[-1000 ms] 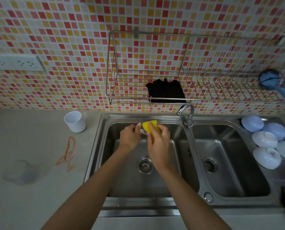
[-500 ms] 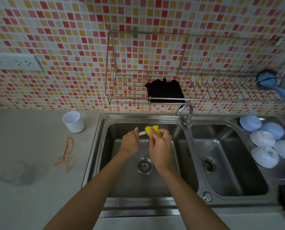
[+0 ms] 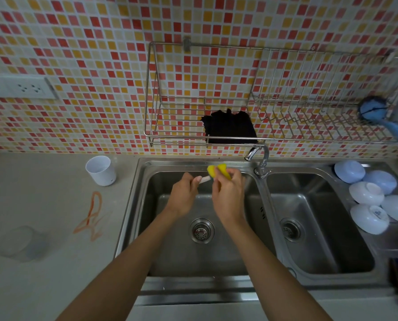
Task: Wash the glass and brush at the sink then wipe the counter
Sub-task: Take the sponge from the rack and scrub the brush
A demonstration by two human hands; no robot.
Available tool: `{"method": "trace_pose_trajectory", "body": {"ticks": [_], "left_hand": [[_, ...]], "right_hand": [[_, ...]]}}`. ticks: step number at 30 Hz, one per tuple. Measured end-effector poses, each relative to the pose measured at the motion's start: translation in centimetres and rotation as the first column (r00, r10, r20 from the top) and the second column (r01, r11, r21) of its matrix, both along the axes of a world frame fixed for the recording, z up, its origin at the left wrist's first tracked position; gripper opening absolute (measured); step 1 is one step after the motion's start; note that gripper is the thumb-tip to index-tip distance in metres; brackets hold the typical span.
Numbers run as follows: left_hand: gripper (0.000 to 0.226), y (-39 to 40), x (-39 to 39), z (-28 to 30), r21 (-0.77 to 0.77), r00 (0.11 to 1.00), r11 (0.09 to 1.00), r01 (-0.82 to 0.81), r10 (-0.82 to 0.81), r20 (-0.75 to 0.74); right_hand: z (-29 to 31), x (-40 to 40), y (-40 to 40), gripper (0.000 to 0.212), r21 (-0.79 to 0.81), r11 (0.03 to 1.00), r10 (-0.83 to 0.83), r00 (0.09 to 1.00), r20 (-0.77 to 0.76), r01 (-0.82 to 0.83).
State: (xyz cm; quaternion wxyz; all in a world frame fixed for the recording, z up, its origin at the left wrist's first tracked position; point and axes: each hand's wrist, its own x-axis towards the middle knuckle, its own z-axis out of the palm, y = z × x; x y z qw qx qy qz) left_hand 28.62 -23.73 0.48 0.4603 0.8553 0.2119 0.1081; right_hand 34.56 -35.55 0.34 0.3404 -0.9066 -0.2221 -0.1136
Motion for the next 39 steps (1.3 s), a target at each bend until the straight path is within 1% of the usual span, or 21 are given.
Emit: {"method": "trace_pose_trajectory", "body": {"ticks": [4,6,8,11,12,15,16,19,20,23,24,28,29,33,34,37,39], "left_hand": [[0.023,0.3,0.2,0.0,-0.168,0.998,0.984,-0.06,0.064,0.019],[0.017,0.3,0.3,-0.3,-0.288,0.992,0.953,-0.097,0.116,0.051],[0.015,0.3,0.3,-0.4,-0.384,0.983,0.914,-0.132,0.171,0.069],[0.016,0.5,0.3,-0.4,-0.445,0.976,0.883,-0.152,0.206,0.074],[0.016,0.6,0.3,-0.4,-0.444,0.976,0.884,-0.147,0.203,0.081],[0.011,0.8,0.3,-0.4,-0.36,0.978,0.924,-0.128,0.177,0.107],[0.011,0.9,0.2,-0.3,-0.329,0.979,0.936,-0.122,0.168,0.114],[0.011,1.2,0.2,-0.3,-0.286,0.978,0.951,-0.113,0.157,0.138],[0.011,1.3,0.3,-0.2,-0.288,0.977,0.951,-0.109,0.156,0.144],[0.012,1.1,0.3,0.1,-0.274,0.975,0.955,-0.111,0.158,0.154],[0.012,1.0,0.3,0.1,-0.27,0.975,0.956,-0.113,0.16,0.156],[0.013,1.5,0.3,-0.1,-0.263,0.973,0.96,-0.101,0.15,0.176],[0.013,1.5,0.3,-0.2,-0.266,0.972,0.959,-0.096,0.148,0.185],[0.011,1.6,0.6,-0.3,-0.291,0.968,0.951,-0.108,0.167,0.187],[0.012,1.8,0.7,-0.3,-0.32,0.967,0.941,-0.106,0.172,0.186],[0.015,2.4,0.9,-0.3,-0.454,0.966,0.886,-0.095,0.193,0.173],[0.014,2.6,0.8,-0.4,-0.483,0.968,0.871,-0.086,0.187,0.165]], "right_hand": [[-0.3,-1.1,-0.1,0.04,-0.017,0.994,0.105,0.993,0.049,-0.104],[-0.5,-0.5,-0.3,0.04,0.02,0.998,0.065,0.998,0.004,-0.065],[-0.6,-0.4,-0.3,0.041,0.036,0.999,0.018,0.999,-0.037,-0.017],[-0.7,-1.5,-0.1,0.041,-0.017,0.993,0.12,0.992,0.023,-0.12],[-0.7,-1.4,-0.1,0.041,-0.023,0.991,0.135,0.99,0.028,-0.134],[-0.4,-0.4,-0.3,0.04,-0.019,0.999,0.039,0.999,-0.029,-0.04],[-0.3,-0.3,-0.3,0.039,-0.026,0.999,0.037,0.999,-0.029,-0.038],[0.2,-0.8,0.0,0.037,-0.052,0.989,0.143,0.989,0.026,-0.141],[0.3,-0.5,0.0,0.036,-0.054,0.988,0.147,0.989,0.028,-0.146],[0.3,0.9,-0.3,0.037,-0.023,0.999,0.038,0.998,-0.041,-0.039],[0.2,0.8,-0.4,0.037,-0.019,0.999,0.026,0.999,-0.045,-0.027],[0.2,-1.0,0.0,0.036,-0.041,0.99,0.136,0.991,0.015,-0.135],[0.3,-0.8,0.1,0.036,-0.04,0.99,0.136,0.991,0.014,-0.135],[0.6,1.4,0.2,0.036,-0.002,0.999,0.032,0.998,-0.059,-0.033],[0.6,1.3,0.1,0.036,0.003,0.999,0.051,0.997,-0.052,-0.051],[0.4,0.6,0.1,0.036,-0.033,0.983,0.18,0.984,-0.005,-0.18],[0.2,1.4,0.2,0.036,-0.047,0.983,0.176,0.984,-0.009,-0.176]]}}
